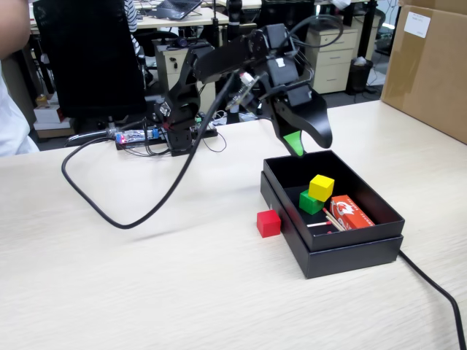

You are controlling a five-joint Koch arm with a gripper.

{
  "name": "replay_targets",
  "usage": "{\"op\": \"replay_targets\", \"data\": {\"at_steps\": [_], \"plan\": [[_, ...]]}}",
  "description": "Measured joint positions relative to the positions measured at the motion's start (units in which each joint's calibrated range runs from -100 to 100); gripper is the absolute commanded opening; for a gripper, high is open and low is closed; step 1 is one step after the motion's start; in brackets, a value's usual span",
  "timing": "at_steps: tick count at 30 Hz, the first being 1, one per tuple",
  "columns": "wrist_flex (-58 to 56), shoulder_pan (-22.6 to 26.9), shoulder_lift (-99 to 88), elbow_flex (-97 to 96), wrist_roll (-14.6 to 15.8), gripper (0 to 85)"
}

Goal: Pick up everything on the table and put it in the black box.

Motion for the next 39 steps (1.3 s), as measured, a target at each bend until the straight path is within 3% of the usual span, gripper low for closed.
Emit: {"op": "replay_targets", "data": {"at_steps": [6,13,39], "plan": [[0.0,-3.9,-2.7,-11.1,-0.8,49.6],[0.1,-3.9,-2.6,-21.1,-1.0,49.6],[0.2,-2.8,26.0,-7.2,-0.6,47.5]]}}
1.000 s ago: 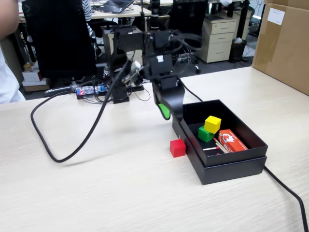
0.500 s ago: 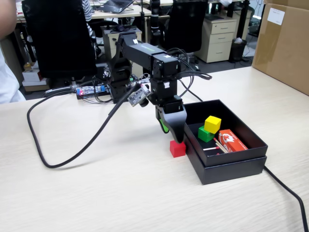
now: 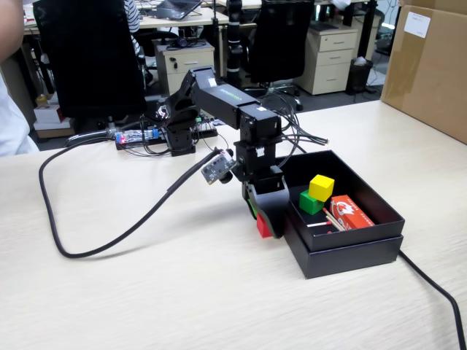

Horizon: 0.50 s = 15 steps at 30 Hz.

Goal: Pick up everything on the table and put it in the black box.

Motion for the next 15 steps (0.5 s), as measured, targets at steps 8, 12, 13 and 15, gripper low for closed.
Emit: {"op": "replay_targets", "data": {"at_steps": [8,12,13,15], "plan": [[0.0,0.2,1.4,0.1,0.0,29.4],[-0.1,0.3,2.5,1.8,0.0,12.1],[-0.1,0.3,2.6,1.8,0.0,8.4],[-0.1,0.3,2.7,1.9,0.0,0.9]]}}
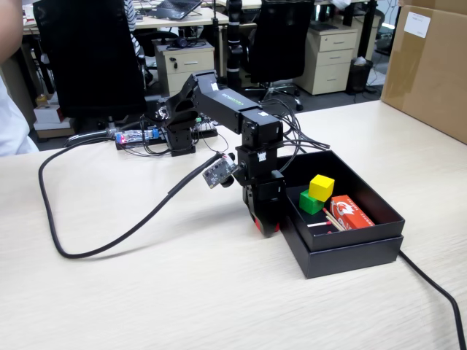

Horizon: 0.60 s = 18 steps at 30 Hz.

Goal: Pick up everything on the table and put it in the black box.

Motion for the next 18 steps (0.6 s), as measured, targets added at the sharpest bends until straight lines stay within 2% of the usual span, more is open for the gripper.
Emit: {"op": "replay_targets", "data": {"at_steps": [7,11,18], "plan": [[0.1,-0.1,-4.3,-3.6,0.0,0.9],[0.2,-0.4,-20.1,-11.6,0.2,0.9],[0.1,1.1,-43.9,-13.2,0.2,0.9]]}}
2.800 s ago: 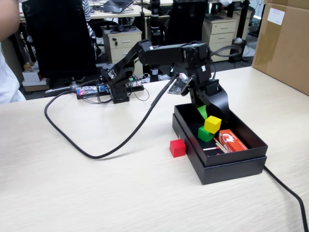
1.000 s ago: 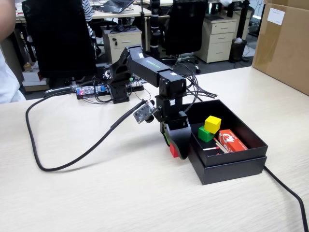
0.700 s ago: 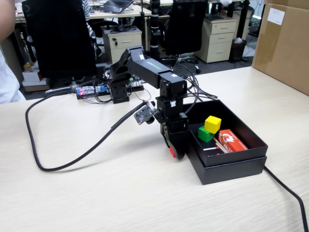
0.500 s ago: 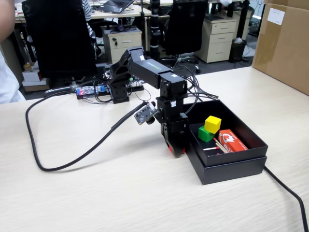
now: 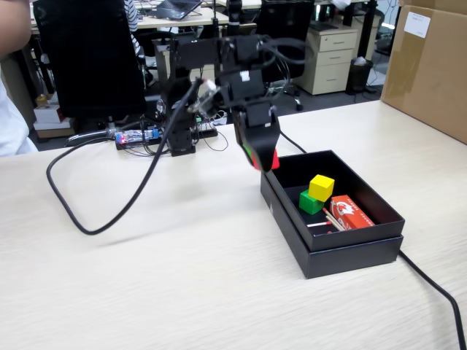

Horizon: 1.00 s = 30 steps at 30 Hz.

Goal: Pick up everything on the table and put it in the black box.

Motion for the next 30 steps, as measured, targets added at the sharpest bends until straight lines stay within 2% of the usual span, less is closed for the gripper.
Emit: {"op": "replay_targets", "data": {"at_steps": [7,10,15,19,22,25,30], "plan": [[0.0,4.9,-1.9,-0.1,-0.1,0.9],[0.0,6.8,5.2,1.4,-0.1,0.9],[0.0,7.3,22.5,3.8,0.4,0.9],[0.0,7.3,24.9,4.1,0.4,1.2],[0.0,7.4,27.1,4.3,0.4,12.5],[0.1,7.5,28.3,4.5,0.4,14.0],[0.1,7.5,29.0,4.5,0.6,41.2]]}}
